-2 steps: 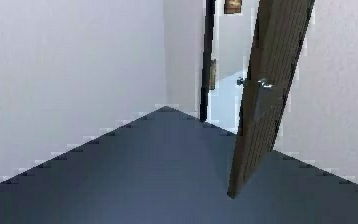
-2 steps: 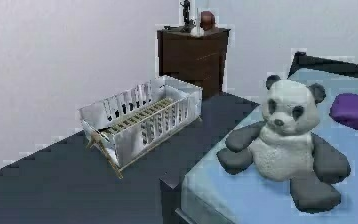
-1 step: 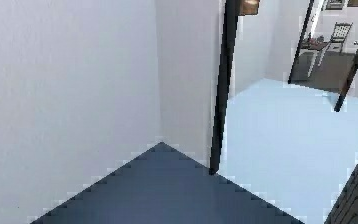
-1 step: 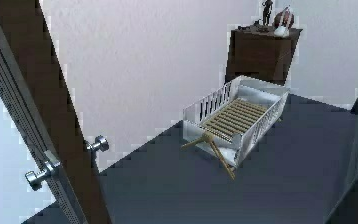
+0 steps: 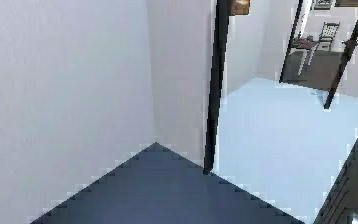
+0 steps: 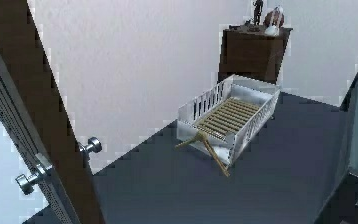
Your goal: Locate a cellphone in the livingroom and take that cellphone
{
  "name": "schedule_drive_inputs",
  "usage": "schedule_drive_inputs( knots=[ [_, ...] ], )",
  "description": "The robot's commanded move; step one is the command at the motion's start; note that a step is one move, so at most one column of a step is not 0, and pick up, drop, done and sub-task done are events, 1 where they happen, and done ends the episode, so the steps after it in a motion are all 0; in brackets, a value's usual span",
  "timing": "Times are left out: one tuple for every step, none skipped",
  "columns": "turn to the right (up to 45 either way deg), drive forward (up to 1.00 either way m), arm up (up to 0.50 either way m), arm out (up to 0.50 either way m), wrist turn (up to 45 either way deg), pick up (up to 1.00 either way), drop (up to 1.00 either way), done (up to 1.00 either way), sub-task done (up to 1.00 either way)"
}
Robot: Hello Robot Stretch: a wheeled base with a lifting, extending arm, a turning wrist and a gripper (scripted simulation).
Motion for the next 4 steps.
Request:
schedule_drive_inputs(
  knots=[
    [-45.0,0.00,0.00,0.00,0.0,0.00,0.00,0.00,0.00],
    [-45.0,0.00,0.00,0.00,0.0,0.00,0.00,0.00,0.00],
    [-45.0,0.00,0.00,0.00,0.0,0.00,0.00,0.00,0.00],
    [-6.0,0.00,0.00,0.00,0.0,0.00,0.00,0.00,0.00]
  ],
)
